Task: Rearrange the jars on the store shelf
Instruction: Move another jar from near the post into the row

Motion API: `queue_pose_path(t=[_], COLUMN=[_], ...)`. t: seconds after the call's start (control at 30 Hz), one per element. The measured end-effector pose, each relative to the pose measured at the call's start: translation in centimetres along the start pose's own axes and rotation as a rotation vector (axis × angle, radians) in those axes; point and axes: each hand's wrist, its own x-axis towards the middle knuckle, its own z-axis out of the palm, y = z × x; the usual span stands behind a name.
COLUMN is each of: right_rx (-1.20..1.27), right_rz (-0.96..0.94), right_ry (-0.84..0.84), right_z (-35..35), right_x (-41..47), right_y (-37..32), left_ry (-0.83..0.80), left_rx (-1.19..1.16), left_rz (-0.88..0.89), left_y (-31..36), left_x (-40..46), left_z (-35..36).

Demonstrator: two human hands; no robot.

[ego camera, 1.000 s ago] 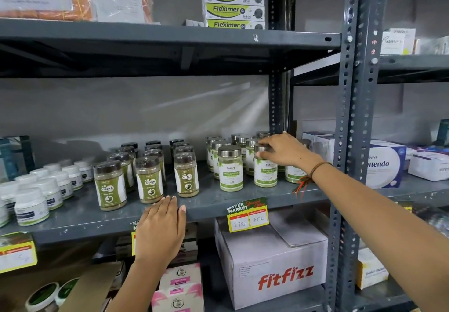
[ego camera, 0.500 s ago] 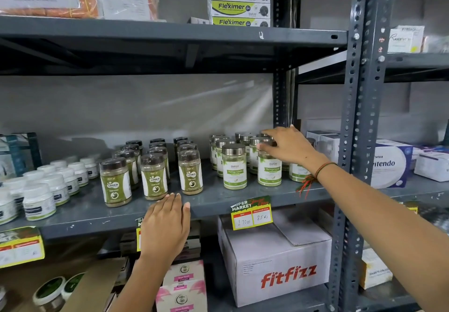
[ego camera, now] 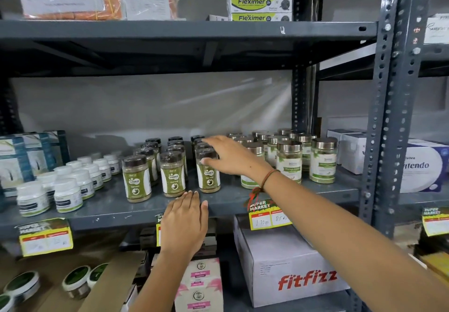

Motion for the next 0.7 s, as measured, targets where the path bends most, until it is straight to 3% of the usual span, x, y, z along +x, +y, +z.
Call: queue_pose_path(t=[0.2, 0.7], right_rx=[0.005, -0.001], right_rz=[0.06, 0.032], right_ry=[-0.079, -0.032], right_z=[1.5, 1.0], right_x=[1.2, 0.6], right_y=[0.1, -0.1], left_ry=[0.013, 0.049], left_rx=[-0.001, 0.004], left_rz=[0.012, 0.026], left_y=[-0.2, -0.4], left_x=[0.0, 0.2], left_z=[0.2, 0.4])
